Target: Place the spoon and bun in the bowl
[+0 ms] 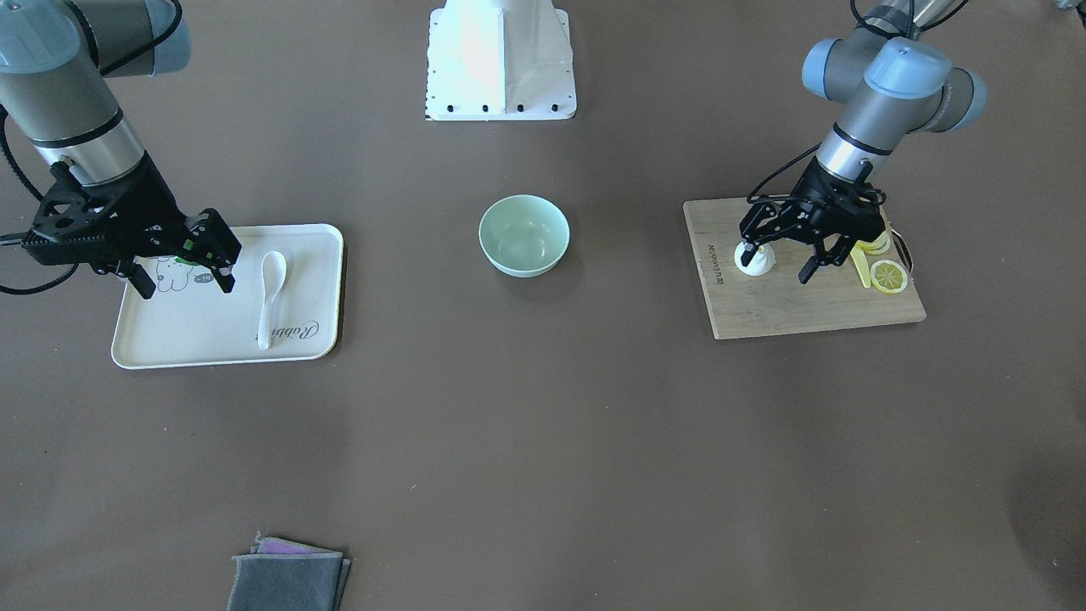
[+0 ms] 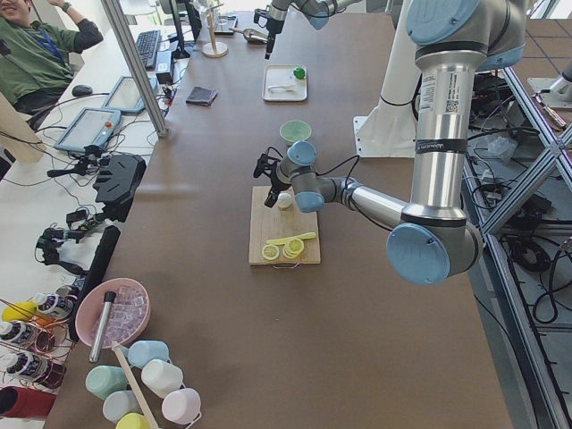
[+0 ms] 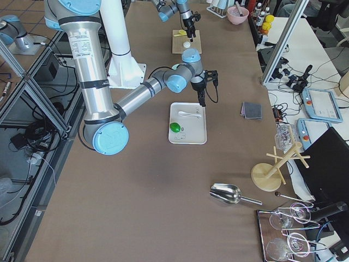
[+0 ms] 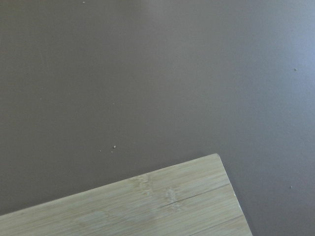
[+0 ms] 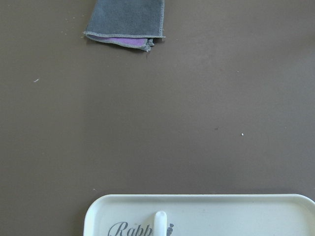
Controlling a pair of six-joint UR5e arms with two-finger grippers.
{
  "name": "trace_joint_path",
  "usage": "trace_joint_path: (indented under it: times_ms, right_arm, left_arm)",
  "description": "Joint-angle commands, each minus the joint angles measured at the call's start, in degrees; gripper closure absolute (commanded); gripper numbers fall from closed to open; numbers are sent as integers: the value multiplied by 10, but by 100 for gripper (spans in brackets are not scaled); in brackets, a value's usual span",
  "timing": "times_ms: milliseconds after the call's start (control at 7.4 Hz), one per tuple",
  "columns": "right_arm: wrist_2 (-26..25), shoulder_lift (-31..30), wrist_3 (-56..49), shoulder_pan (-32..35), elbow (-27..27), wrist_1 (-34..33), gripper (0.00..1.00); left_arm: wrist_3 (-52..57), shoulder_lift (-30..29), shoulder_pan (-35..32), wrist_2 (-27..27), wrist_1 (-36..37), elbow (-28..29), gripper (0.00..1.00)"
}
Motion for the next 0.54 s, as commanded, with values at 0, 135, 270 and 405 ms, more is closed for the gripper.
trace_joint_path:
  times_ms: [0, 135, 270, 405]
  right_arm:
    - [-1, 0, -1, 0, 0, 0, 0]
    - [-1, 0, -1, 0, 0, 0, 0]
    - [-1, -1, 0, 0, 0, 0, 0]
    - [-1, -1, 0, 0, 0, 0, 0]
  left_arm:
    - [24, 26, 35, 43, 0, -20, 8]
    - [37, 46, 40, 46, 0, -36, 9]
    - [53, 53, 44, 55, 0, -39, 11]
    - [55, 55, 64, 83, 0, -39, 11]
